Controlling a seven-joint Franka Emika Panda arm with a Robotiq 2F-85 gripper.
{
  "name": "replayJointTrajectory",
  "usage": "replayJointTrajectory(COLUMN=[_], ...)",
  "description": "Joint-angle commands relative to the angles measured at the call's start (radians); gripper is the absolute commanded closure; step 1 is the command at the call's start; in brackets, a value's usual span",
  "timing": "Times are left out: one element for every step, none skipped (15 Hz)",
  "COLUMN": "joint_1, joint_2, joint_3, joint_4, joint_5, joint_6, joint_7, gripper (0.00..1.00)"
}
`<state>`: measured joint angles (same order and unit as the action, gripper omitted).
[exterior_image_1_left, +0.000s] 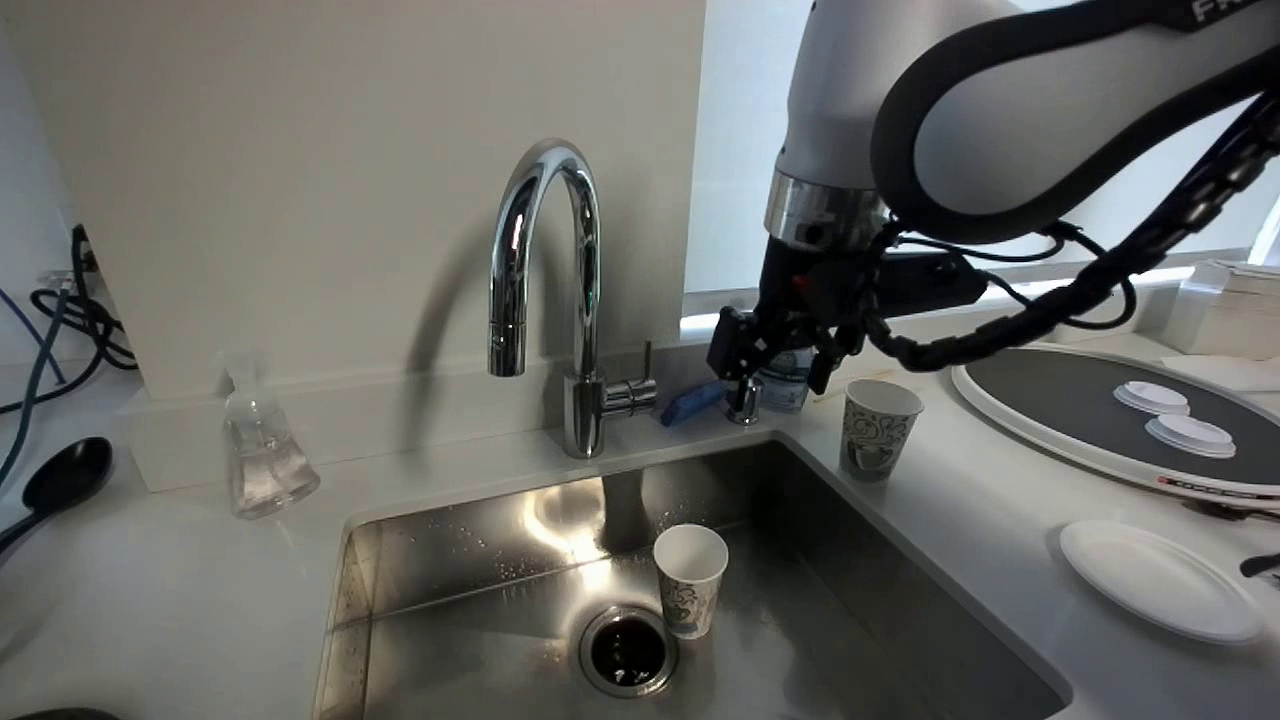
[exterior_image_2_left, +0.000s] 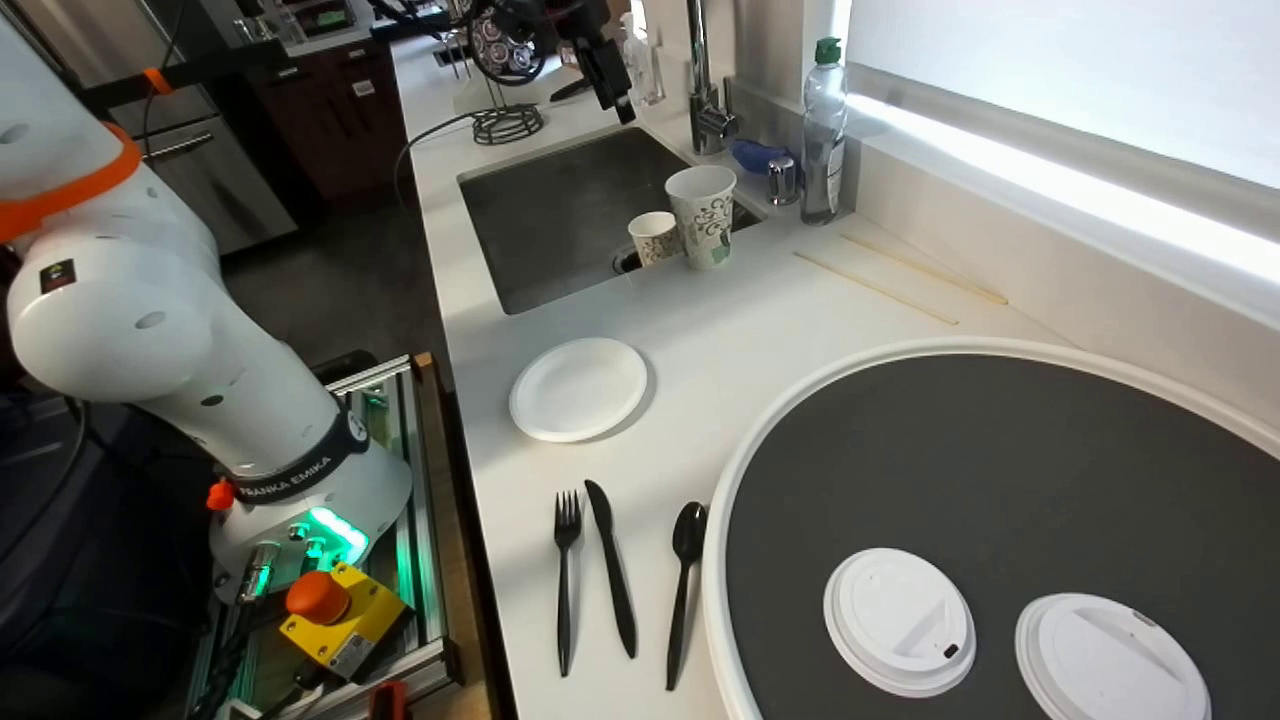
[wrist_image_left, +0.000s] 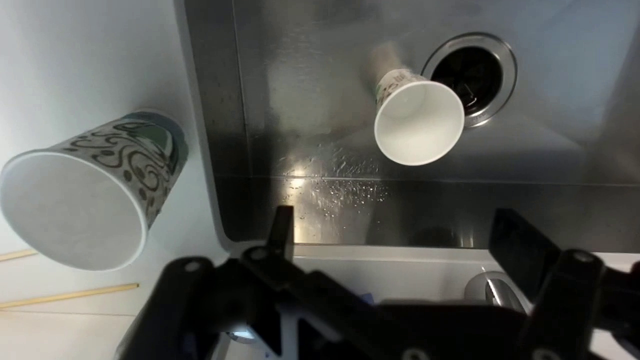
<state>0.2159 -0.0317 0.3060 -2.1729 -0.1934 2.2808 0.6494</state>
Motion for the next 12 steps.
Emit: replayJointTrajectory(joint_1=[0.026, 0.026, 0.030, 0.032, 0.032, 0.032, 0.032, 0.032, 0.032, 0.032, 0.035, 0.038], joint_2=[0.058, 0.025, 0.037, 0.044, 0.049, 0.050, 0.050, 0.050, 0.050, 0.050, 0.064, 0.071], joint_3=[-0.004, -0.013, -0.014, -0.015, -0.016, -0.016, -0.016, -0.016, -0.016, -0.016, -0.015, -0.014], joint_4=[0.007, 0.001, 0.001, 0.001, 0.002, 0.002, 0.002, 0.003, 0.003, 0.003, 0.002, 0.000], joint_5=[-0.023, -0.014, -0.013, -0.013, -0.013, -0.013, -0.013, -0.013, -0.013, -0.013, 0.000, 0.007], joint_6=[0.052, 0.022, 0.031, 0.035, 0.037, 0.038, 0.038, 0.038, 0.038, 0.038, 0.045, 0.051], joint_7=[0.098, 0.053, 0.063, 0.070, 0.072, 0.072, 0.073, 0.073, 0.073, 0.073, 0.075, 0.074], gripper=[0.00, 0.00, 0.00, 0.00, 0.00, 0.00, 0.00, 0.00, 0.00, 0.00, 0.00, 0.00])
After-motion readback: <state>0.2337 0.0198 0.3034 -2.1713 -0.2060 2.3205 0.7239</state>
